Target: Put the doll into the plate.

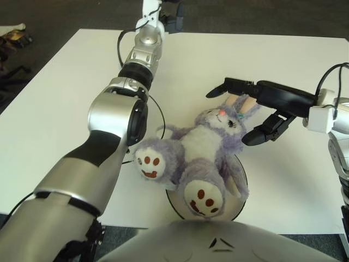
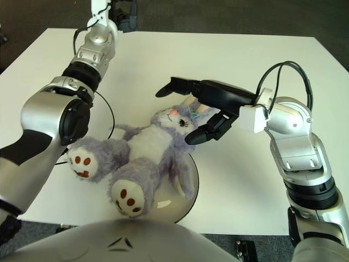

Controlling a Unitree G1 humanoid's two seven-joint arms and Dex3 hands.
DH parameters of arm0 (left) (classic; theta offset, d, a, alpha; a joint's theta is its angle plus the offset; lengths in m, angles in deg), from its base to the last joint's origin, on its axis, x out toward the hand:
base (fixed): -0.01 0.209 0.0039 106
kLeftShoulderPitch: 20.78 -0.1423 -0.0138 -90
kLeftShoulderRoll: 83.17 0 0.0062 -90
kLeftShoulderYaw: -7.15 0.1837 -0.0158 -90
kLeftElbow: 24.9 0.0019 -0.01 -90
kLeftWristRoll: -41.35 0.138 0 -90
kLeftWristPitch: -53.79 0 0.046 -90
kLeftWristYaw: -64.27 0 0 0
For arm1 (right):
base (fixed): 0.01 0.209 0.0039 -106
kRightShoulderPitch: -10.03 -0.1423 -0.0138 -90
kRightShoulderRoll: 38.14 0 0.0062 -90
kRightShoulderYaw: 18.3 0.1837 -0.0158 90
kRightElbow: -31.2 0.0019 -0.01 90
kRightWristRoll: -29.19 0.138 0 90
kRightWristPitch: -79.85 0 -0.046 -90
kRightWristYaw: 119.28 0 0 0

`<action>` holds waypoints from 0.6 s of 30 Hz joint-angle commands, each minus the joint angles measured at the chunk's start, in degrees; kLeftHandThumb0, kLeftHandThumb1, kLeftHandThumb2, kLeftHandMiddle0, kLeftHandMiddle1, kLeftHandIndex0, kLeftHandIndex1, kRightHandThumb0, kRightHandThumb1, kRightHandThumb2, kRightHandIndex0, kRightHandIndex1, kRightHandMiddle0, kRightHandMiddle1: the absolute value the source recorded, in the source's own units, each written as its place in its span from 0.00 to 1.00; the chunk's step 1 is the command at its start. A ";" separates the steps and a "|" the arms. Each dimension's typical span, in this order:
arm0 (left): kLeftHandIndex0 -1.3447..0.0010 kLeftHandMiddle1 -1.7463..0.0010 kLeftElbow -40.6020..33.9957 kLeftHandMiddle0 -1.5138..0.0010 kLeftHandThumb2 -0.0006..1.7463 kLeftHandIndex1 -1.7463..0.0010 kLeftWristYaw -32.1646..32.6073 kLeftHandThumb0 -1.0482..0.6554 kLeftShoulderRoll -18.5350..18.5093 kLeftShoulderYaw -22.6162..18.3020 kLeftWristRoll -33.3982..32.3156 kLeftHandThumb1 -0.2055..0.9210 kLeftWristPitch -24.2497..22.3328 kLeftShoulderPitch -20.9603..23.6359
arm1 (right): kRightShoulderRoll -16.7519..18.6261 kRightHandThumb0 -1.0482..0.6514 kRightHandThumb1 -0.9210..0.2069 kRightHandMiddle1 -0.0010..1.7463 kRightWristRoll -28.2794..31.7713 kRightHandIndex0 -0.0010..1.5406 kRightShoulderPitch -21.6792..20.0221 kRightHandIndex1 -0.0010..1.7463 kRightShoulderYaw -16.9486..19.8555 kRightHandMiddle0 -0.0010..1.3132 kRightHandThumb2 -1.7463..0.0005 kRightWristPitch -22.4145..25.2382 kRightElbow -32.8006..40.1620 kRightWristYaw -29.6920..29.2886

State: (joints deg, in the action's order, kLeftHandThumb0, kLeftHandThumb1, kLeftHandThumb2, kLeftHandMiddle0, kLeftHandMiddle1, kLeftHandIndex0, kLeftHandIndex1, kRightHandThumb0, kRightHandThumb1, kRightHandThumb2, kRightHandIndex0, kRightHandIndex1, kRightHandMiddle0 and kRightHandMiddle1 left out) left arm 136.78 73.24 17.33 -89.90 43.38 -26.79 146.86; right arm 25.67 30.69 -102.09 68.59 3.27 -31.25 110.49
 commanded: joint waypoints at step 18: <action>0.69 0.03 0.01 0.69 0.69 0.00 0.21 0.61 1.02 0.76 0.67 0.54 -1.02 1.37 | 1.40 0.31 0.38 0.61 7.19 0.19 -8.96 0.23 10.73 0.00 0.49 -16.92 -16.21 2.66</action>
State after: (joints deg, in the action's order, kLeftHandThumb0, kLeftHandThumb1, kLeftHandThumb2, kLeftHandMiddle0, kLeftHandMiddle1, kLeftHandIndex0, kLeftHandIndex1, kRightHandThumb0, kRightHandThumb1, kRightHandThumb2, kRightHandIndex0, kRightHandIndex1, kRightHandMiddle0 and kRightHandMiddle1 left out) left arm 137.01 73.19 18.45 -89.55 43.56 -27.22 147.72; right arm 22.82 34.09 -104.90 81.83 -11.64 -35.79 112.71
